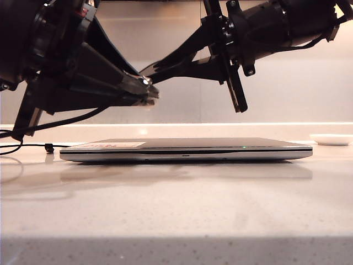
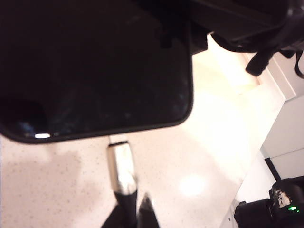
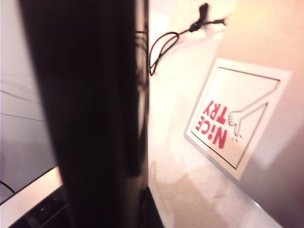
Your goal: Pick up the charging cable and the phone, plug the charging cable into the charging port on the phone, and finally place them back on the table.
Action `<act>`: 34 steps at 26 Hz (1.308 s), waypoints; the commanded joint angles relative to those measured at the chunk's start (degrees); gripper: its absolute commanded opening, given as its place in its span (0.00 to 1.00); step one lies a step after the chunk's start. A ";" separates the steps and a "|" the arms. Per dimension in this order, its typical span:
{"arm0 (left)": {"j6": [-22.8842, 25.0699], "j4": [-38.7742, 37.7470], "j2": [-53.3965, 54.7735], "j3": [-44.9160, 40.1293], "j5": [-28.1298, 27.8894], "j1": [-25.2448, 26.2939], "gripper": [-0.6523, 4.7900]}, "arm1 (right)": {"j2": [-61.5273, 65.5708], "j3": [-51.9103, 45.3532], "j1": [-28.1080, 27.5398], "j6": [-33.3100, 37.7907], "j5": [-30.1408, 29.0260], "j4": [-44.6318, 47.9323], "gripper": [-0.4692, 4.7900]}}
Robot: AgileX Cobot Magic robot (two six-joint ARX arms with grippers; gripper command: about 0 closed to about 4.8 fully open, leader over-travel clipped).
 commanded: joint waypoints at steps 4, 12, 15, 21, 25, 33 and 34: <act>0.46 2.91 -0.26 0.52 -0.83 0.13 0.11 | -0.31 0.31 0.44 -1.84 -3.30 -1.20 0.08; 0.44 2.91 -0.31 0.52 -0.83 0.11 0.32 | -0.33 0.31 0.42 -1.84 -2.10 -1.07 0.08; 0.44 2.91 -0.31 0.52 -0.83 0.11 0.34 | -0.33 0.31 0.37 -1.84 -2.03 -0.79 0.08; 0.44 2.91 -0.37 0.52 -0.83 0.04 0.43 | -0.50 0.33 -0.50 -1.81 0.61 0.61 0.08; 0.44 2.84 -0.39 0.52 -0.83 0.00 0.47 | -0.70 1.22 -2.23 -1.88 2.71 0.94 0.08; 11.06 -4.22 -0.37 0.55 -0.81 -7.04 0.46 | -1.68 1.36 -2.75 -2.75 5.55 0.15 0.08; 12.07 -5.05 -0.33 0.55 -0.81 -7.50 0.46 | -1.88 1.36 -2.75 -3.02 5.70 -0.02 0.08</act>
